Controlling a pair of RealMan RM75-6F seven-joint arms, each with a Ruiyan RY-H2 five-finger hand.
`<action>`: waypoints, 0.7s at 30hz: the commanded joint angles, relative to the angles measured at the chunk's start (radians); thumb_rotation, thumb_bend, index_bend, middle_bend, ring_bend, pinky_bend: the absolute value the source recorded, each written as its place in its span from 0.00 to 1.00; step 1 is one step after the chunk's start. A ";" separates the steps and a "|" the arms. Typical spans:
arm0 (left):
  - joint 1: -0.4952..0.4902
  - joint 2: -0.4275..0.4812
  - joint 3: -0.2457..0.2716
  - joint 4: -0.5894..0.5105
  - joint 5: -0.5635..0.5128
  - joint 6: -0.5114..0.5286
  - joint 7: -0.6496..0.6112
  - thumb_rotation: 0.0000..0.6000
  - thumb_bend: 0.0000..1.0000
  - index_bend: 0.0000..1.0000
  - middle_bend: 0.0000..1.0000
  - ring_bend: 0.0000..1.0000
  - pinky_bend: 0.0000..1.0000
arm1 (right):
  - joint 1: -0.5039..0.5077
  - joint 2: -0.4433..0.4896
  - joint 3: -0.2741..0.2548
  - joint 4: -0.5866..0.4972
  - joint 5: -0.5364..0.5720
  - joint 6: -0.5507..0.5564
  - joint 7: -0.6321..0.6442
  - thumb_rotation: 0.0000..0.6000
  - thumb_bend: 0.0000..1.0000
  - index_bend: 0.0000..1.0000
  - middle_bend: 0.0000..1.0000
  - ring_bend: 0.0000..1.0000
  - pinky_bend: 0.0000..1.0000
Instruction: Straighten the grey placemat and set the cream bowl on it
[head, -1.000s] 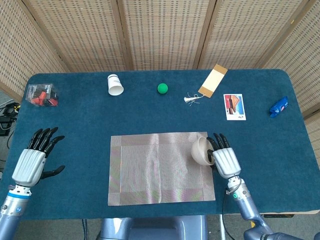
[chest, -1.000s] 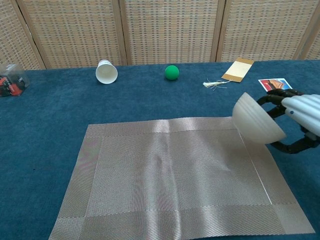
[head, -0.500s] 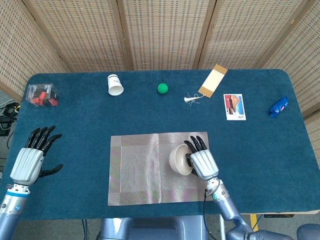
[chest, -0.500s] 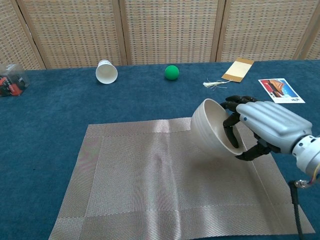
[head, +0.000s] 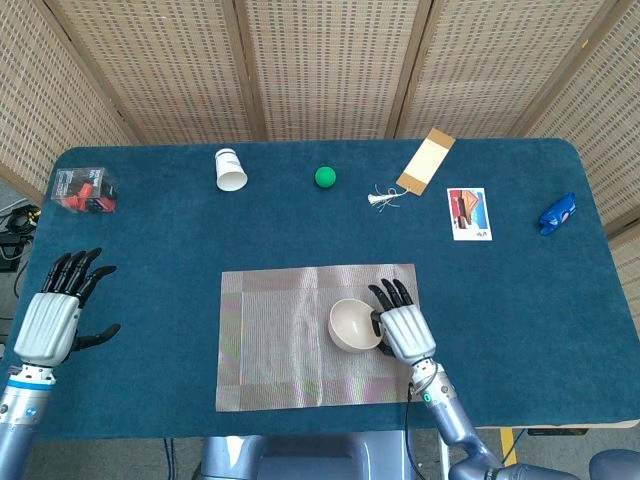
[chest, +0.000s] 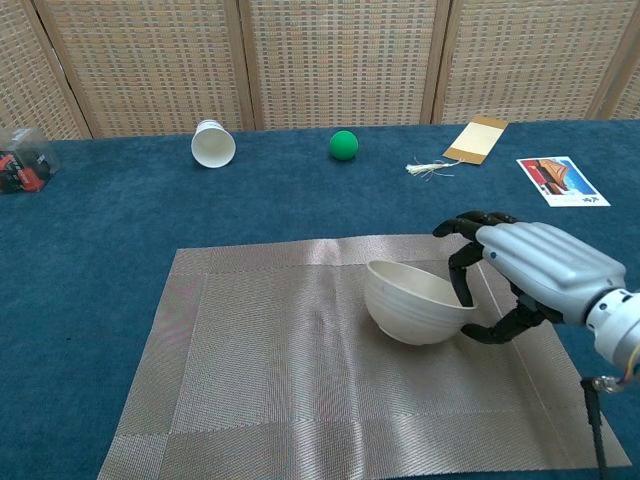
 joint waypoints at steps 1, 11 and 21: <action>0.001 0.001 -0.004 -0.004 -0.011 -0.005 0.006 1.00 0.11 0.19 0.00 0.00 0.00 | -0.006 0.006 -0.008 -0.001 -0.002 0.004 0.007 1.00 0.37 0.63 0.17 0.00 0.10; 0.002 0.003 -0.011 -0.009 -0.025 -0.010 0.017 1.00 0.11 0.19 0.00 0.00 0.00 | -0.036 0.072 -0.019 -0.042 0.018 0.029 -0.036 1.00 0.31 0.47 0.07 0.00 0.05; 0.002 -0.001 -0.011 -0.010 -0.025 -0.013 0.029 1.00 0.11 0.18 0.00 0.00 0.00 | -0.057 0.182 0.014 -0.112 0.038 0.073 -0.062 1.00 0.29 0.36 0.01 0.00 0.03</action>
